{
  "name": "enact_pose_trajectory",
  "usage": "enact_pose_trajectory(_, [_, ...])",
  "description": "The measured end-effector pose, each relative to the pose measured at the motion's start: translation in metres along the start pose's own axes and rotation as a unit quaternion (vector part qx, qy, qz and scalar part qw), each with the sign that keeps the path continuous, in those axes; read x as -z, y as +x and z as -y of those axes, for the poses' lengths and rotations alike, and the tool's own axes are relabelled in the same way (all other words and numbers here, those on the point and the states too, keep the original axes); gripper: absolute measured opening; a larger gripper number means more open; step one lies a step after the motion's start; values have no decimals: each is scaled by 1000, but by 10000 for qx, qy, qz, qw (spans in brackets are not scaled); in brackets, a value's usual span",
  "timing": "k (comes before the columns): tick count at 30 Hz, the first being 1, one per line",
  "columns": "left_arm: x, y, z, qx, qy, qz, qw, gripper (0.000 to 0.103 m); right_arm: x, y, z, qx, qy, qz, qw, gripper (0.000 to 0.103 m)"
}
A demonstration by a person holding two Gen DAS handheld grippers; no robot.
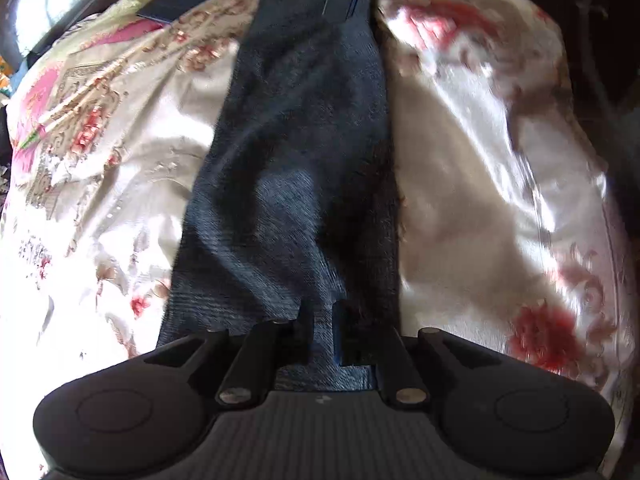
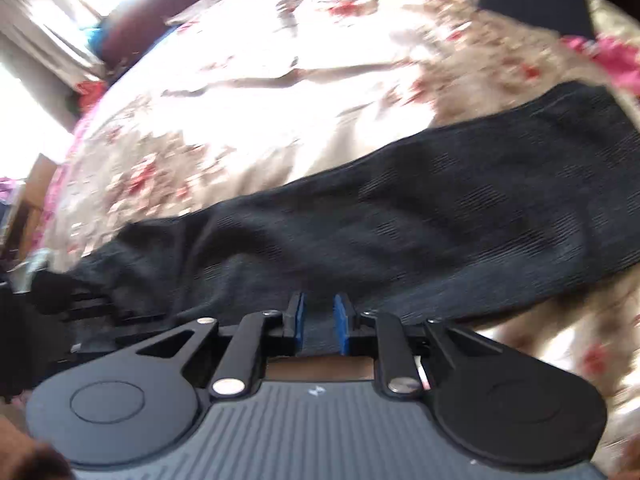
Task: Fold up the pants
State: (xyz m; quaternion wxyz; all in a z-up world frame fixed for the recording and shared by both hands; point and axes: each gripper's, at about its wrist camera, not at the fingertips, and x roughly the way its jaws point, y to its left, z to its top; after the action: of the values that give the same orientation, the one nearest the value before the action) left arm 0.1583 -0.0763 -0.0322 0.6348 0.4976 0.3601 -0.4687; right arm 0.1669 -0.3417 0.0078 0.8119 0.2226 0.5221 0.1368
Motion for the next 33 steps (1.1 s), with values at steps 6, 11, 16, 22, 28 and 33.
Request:
enact_pose_trajectory(6, [28, -9, 5, 130, -90, -191, 9997, 25, 44, 70, -40, -1007, 740, -417, 9913, 19])
enact_pose_trajectory(11, [34, -22, -2, 102, -138, -41, 9998, 26, 54, 68, -35, -557, 1155, 100, 9917, 19])
enact_pose_trajectory(16, [33, -32, -6, 96, -314, 209, 9992, 29, 47, 55, -24, -346, 1359, 805, 9868, 32])
enact_pose_trajectory(22, [35, -37, -9, 19, -417, 264, 9988, 30, 43, 69, -19, -1189, 1798, 1018, 9712, 45])
enact_pose_trajectory(28, [25, -32, -16, -71, -361, 449, 9983, 30, 49, 62, -29, -1377, 1342, 348, 9807, 45])
enact_pose_trajectory(33, [-11, 0, 2, 417, -126, 551, 9975, 33, 54, 10, 23, -406, 1869, 715, 9789, 44])
